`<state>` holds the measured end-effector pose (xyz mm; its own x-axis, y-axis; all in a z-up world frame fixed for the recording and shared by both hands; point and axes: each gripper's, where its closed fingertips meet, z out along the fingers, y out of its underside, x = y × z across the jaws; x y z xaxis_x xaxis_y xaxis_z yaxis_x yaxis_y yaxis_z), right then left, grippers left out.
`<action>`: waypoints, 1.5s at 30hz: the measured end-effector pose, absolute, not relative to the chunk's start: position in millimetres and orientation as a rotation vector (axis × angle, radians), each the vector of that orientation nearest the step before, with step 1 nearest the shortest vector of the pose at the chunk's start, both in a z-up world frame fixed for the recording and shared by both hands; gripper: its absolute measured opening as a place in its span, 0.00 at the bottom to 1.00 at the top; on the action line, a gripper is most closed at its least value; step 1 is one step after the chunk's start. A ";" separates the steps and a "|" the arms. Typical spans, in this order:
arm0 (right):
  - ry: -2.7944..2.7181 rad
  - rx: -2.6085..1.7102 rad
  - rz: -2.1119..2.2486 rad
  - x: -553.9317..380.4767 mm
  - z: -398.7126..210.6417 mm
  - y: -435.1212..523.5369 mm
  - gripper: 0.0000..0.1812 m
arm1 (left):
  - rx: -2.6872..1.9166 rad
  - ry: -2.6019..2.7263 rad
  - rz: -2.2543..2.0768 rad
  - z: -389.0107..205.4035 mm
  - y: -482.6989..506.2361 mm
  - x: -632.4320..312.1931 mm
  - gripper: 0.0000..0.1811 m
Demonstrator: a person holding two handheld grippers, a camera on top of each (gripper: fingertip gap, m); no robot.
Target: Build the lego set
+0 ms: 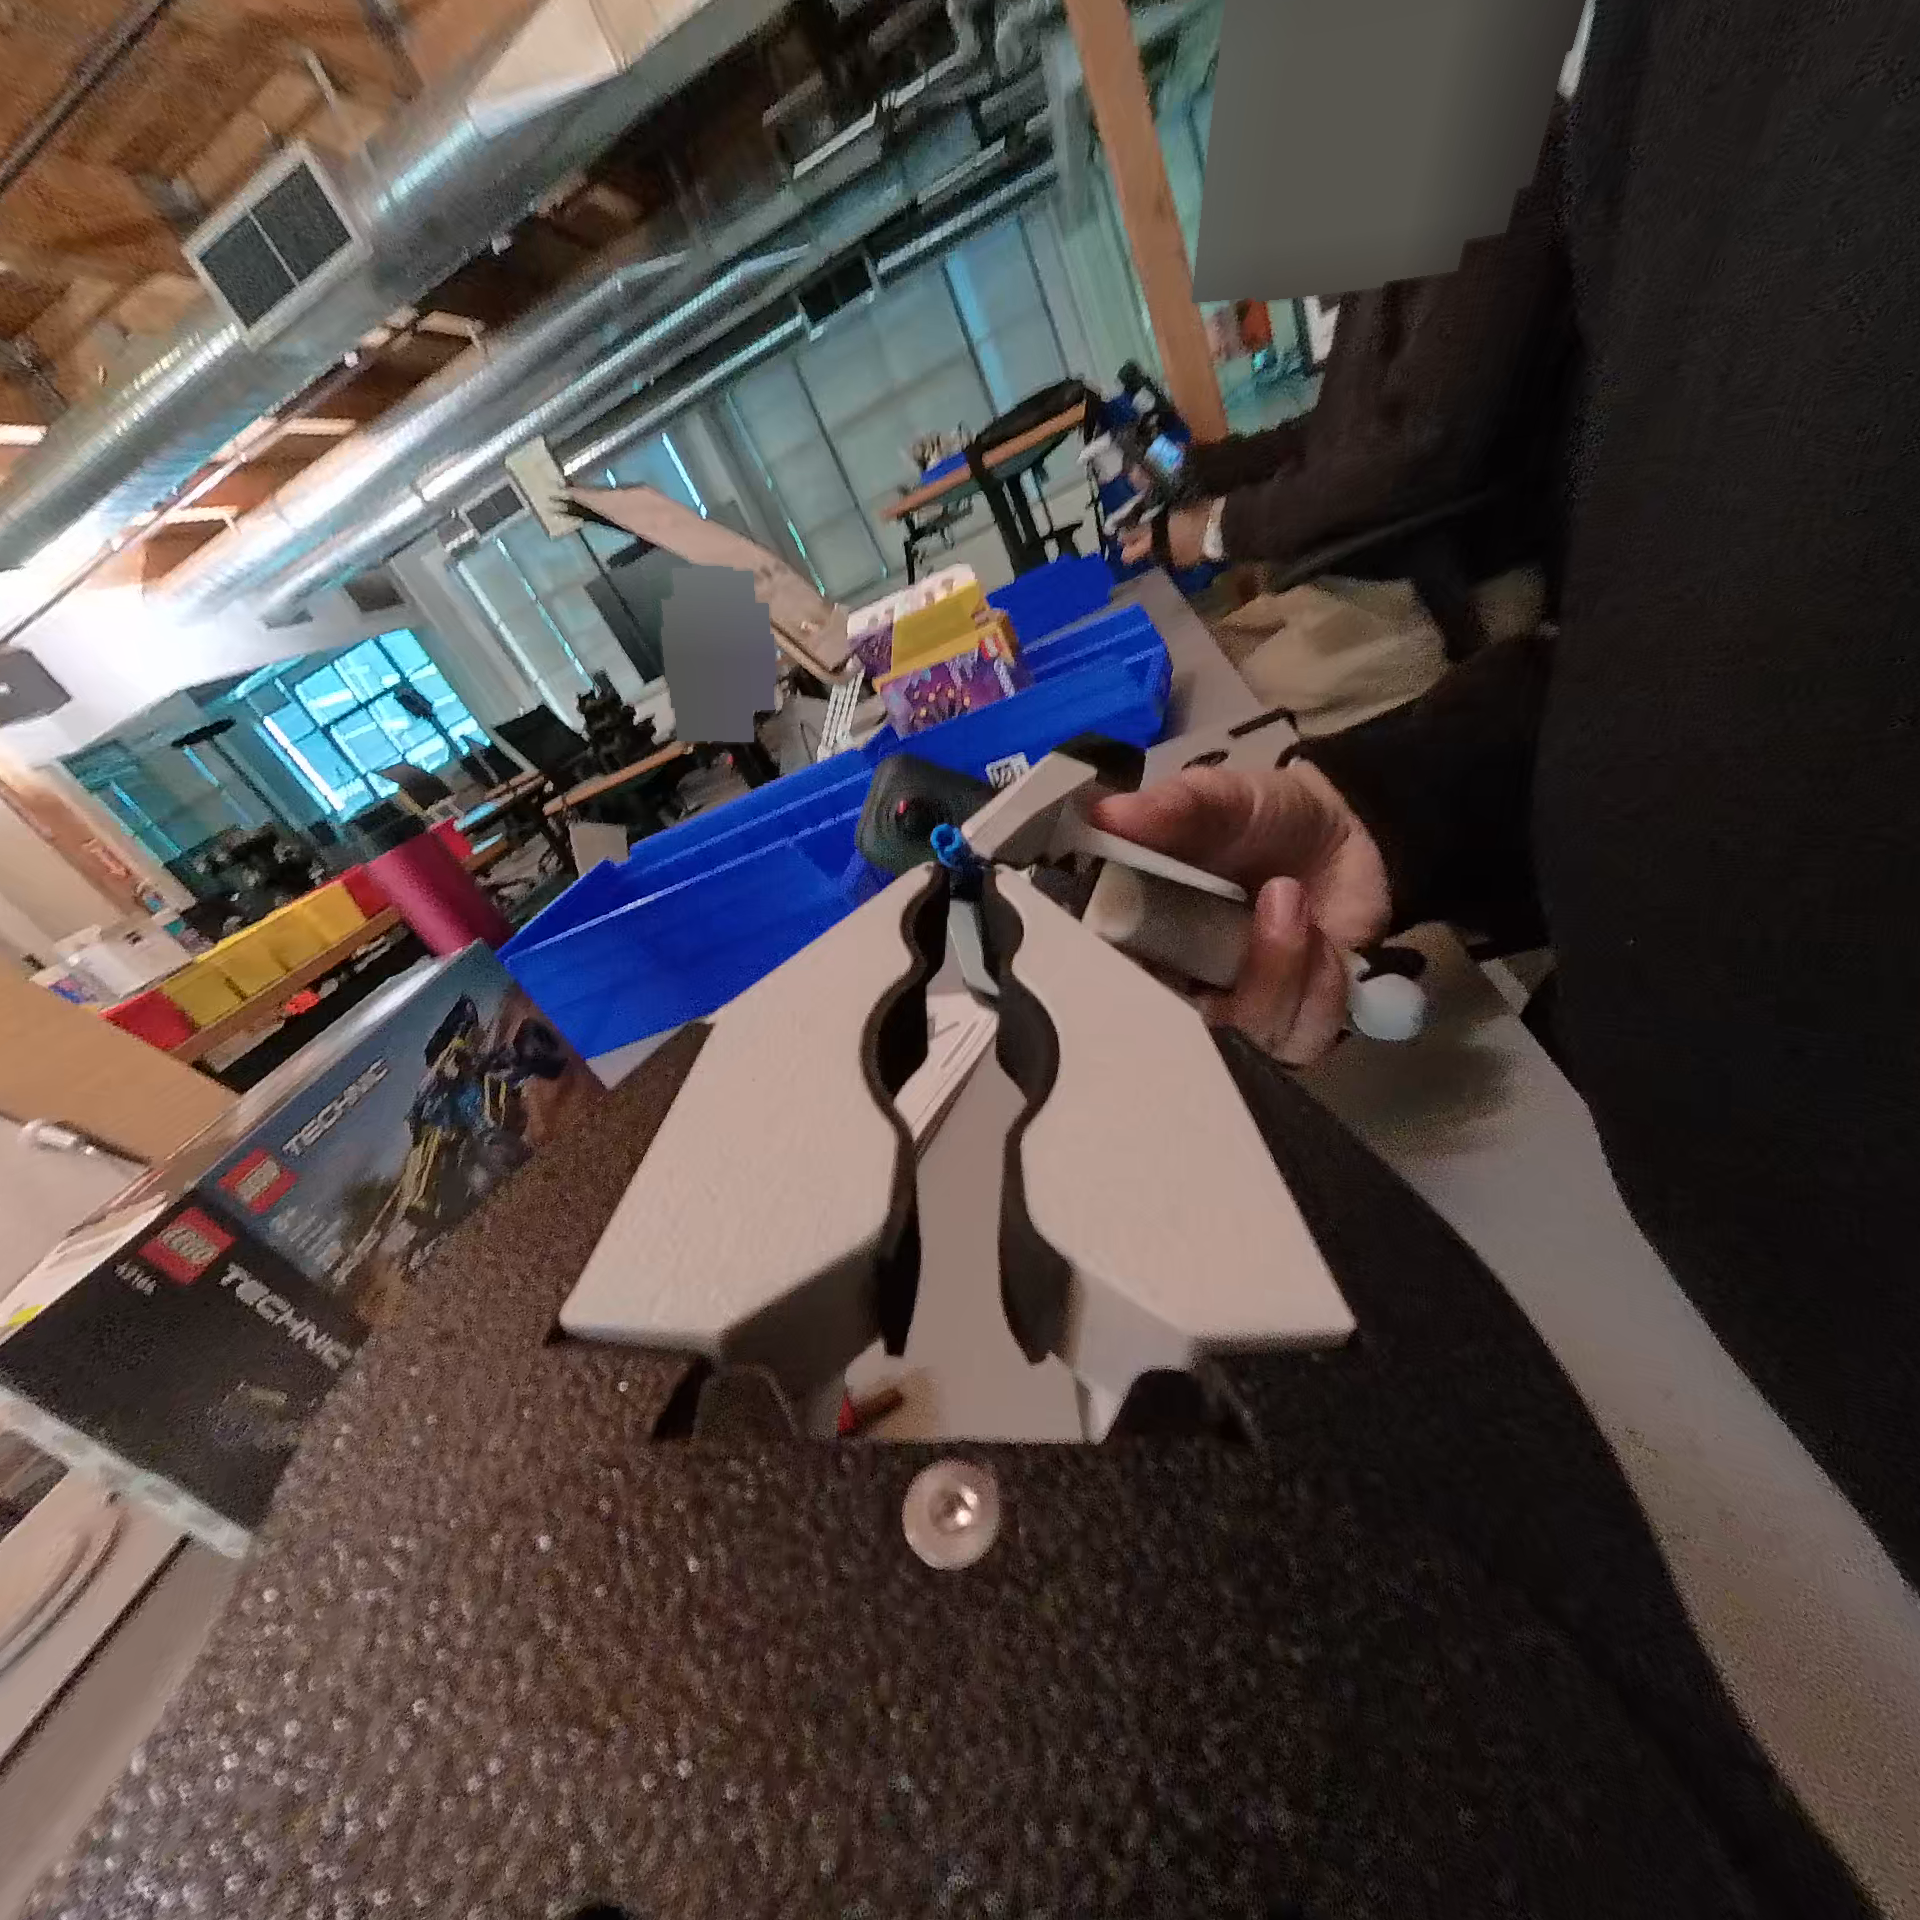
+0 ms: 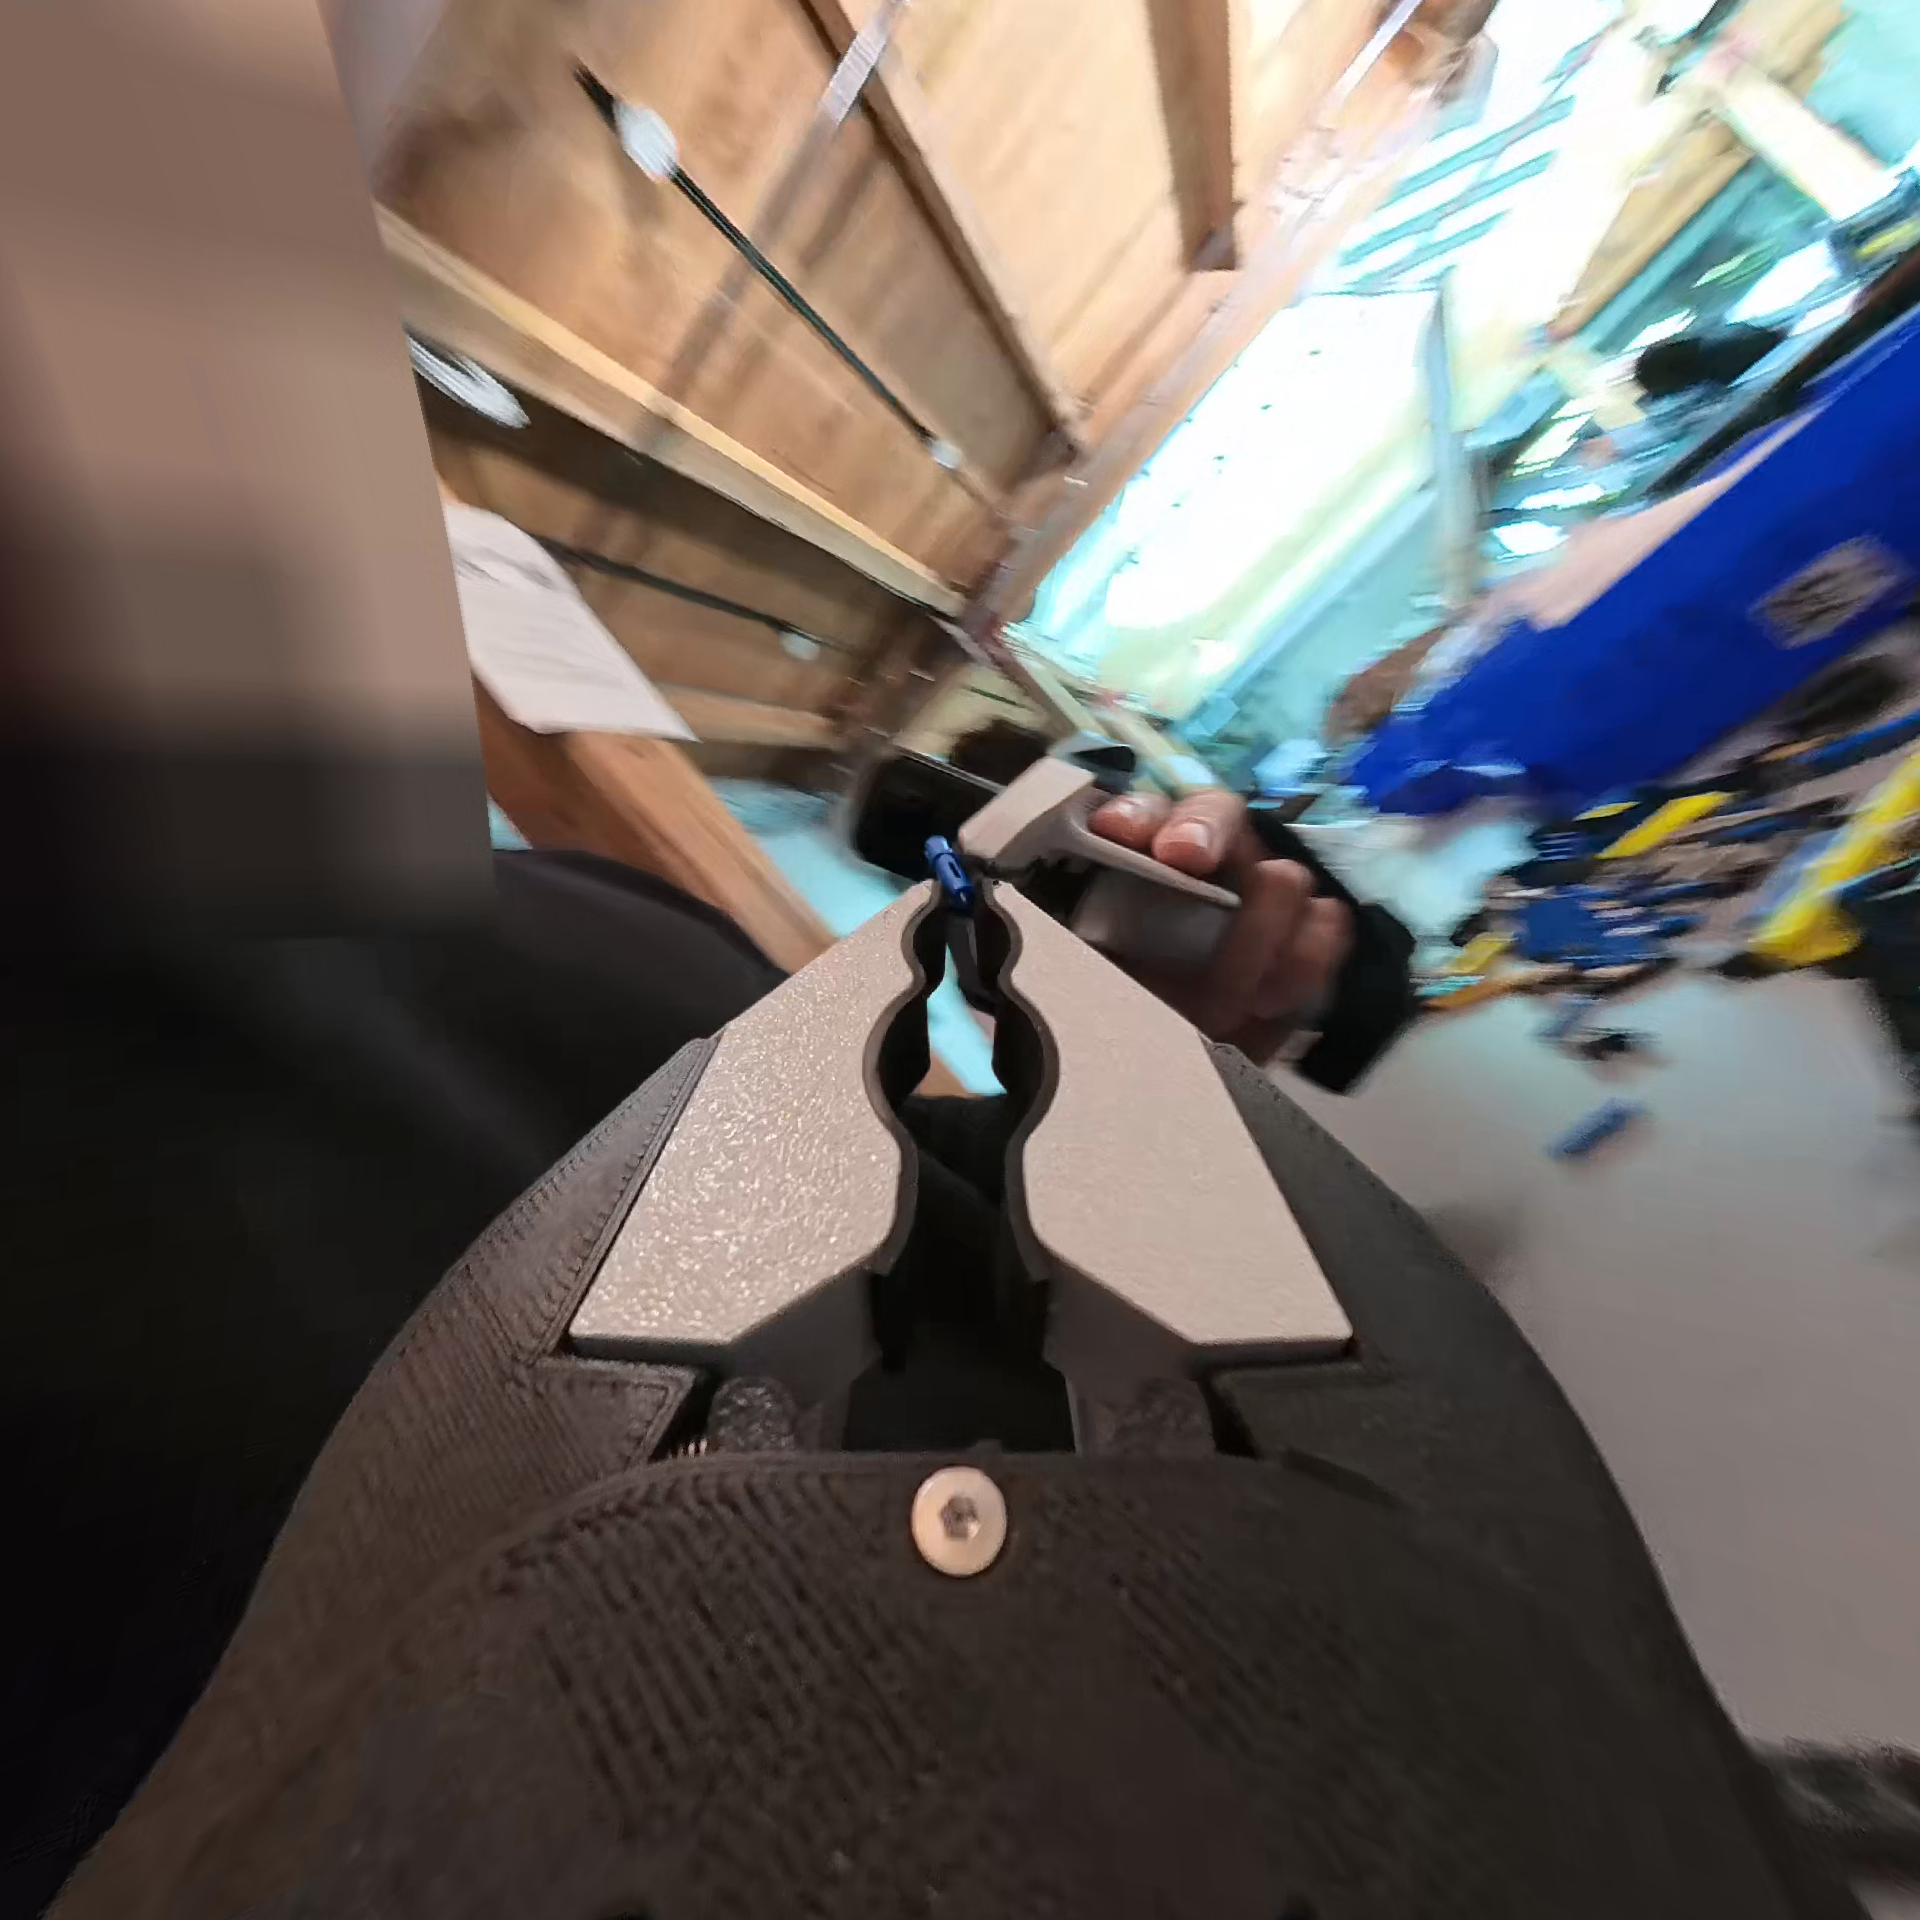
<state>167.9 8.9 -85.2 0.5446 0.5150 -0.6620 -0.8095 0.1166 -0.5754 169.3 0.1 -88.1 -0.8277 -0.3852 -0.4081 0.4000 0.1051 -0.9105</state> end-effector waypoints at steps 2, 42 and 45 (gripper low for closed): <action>0.327 -1.162 0.888 169.6 -91.2 10.9 0.01 | -0.046 1.844 -1.740 -92.4 4.6 175.3 0.06; 0.365 -2.387 0.042 170.5 -251.5 -26.2 0.08 | -0.328 2.711 -1.166 -248.3 20.8 188.0 0.01; 0.359 -2.392 0.036 172.6 -252.0 -25.2 0.07 | -0.300 2.735 -1.204 -249.0 8.4 182.2 0.01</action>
<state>172.6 -25.2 -252.0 0.9611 -0.2470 -0.1239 -0.2666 -0.7114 -0.6503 182.2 8.4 -249.0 -0.9706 -0.2364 -0.0453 -0.1262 0.6601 -0.7405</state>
